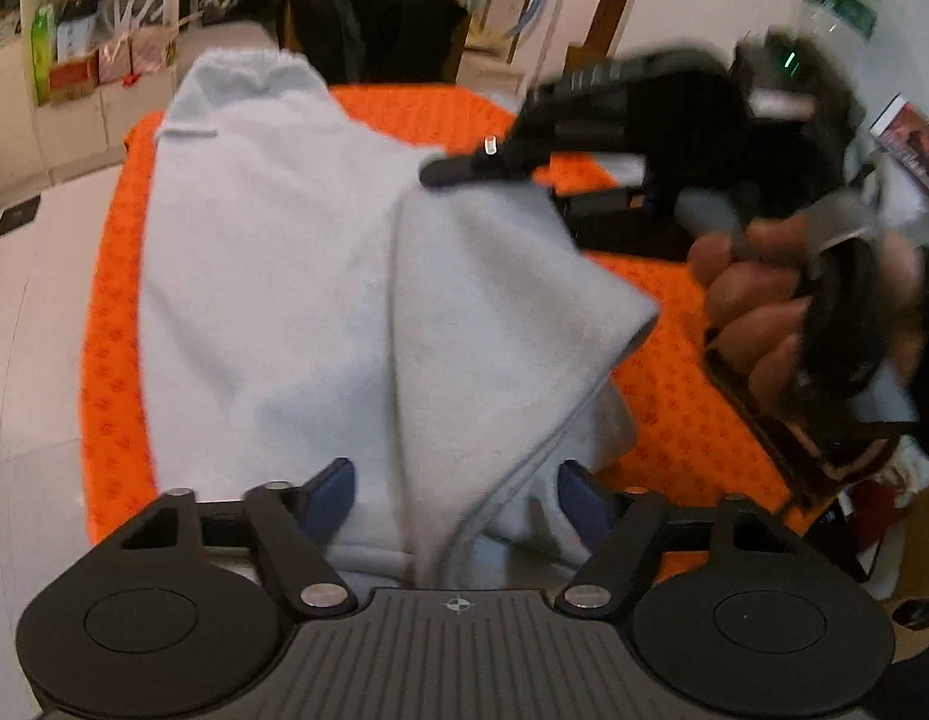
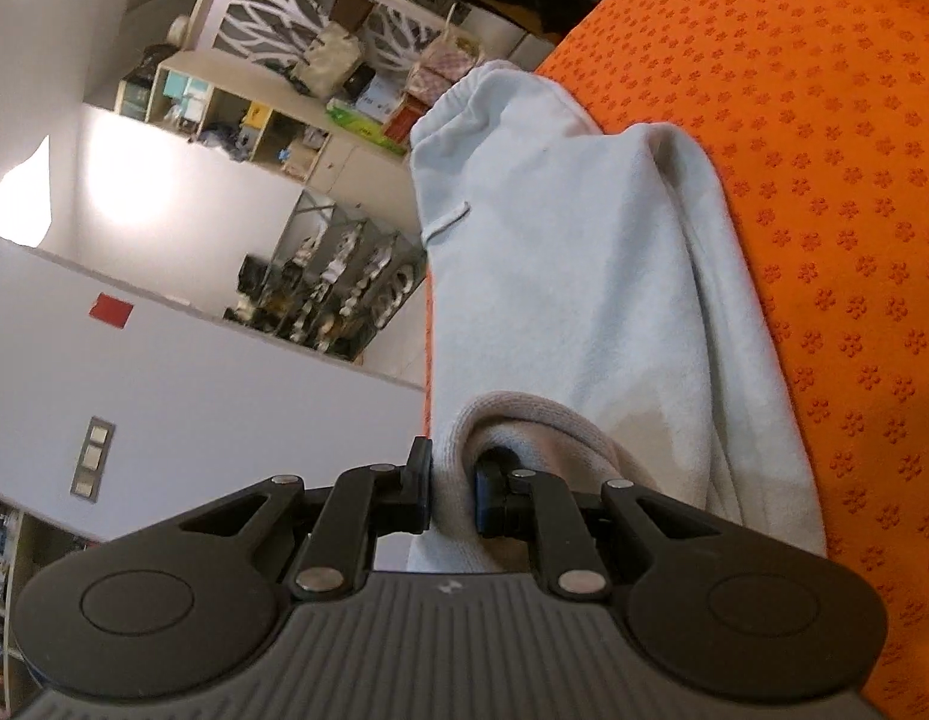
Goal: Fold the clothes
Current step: 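Lift the cuff with the right tool and fold it toward the waistband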
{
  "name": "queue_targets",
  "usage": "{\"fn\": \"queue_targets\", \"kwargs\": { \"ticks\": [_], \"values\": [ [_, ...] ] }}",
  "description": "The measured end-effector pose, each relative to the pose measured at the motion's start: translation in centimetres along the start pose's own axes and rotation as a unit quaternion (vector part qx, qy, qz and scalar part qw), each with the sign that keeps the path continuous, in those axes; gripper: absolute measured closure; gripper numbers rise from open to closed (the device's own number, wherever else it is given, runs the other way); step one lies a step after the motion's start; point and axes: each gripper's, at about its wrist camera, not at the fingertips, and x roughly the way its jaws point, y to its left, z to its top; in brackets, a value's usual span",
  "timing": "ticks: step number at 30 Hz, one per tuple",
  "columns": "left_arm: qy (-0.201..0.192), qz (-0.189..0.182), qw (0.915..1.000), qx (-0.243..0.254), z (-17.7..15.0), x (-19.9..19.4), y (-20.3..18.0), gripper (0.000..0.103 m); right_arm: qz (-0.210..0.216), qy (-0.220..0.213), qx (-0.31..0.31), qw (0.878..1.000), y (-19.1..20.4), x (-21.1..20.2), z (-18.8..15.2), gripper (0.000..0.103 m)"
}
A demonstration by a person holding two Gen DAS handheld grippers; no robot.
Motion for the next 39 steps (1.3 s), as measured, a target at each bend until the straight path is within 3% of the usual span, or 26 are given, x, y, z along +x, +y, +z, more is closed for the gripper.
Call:
{"fn": "queue_targets", "kwargs": {
  "ticks": [1,4,9,14,17,20,24,27,35,39],
  "values": [
    [0.012,0.002,0.9999,-0.002,0.0,0.7,-0.2,0.075,0.003,0.004,-0.001,1.0,0.0,-0.1,0.1,0.088],
    [0.01,0.012,0.9998,-0.009,-0.5,0.7,-0.4,0.084,0.012,0.021,-0.013,1.0,0.1,-0.5,0.3,0.088],
    [-0.014,0.032,0.9992,0.022,-0.3,-4.6,-0.2,0.087,0.037,0.047,-0.032,0.998,0.5,-2.6,0.4,0.088],
    [-0.01,0.051,0.9948,0.087,2.9,-8.9,0.5,0.088,0.057,0.063,-0.013,0.996,1.1,-5.6,-0.6,0.088],
    [-0.003,0.058,0.9883,0.141,5.6,-10.2,1.1,0.088,0.063,0.056,0.015,0.996,1.4,-7.0,-1.2,0.088],
    [0.005,0.062,0.9758,0.21,9.0,-10.2,1.9,0.088,0.065,0.034,0.062,0.995,1.3,-7.7,-1.6,0.088],
    [0.012,0.056,0.9551,0.291,13.6,-8.6,3.3,0.087,0.062,-0.002,0.116,0.991,0.9,-7.2,-1.8,0.088],
    [0.014,0.042,0.9487,0.313,16.9,-6.3,4.8,0.087,0.056,-0.024,0.164,0.985,0.2,-5.9,-1.7,0.088],
    [0.056,-0.012,0.9483,0.312,21.5,3.1,9.7,0.079,0.004,-0.05,0.232,0.971,-2.8,-1.1,-0.1,0.088],
    [0.071,-0.021,0.9477,0.31,22.7,7.0,11.3,0.068,-0.025,-0.06,0.262,0.963,-4.3,1.3,0.8,0.086]
  ]
}}
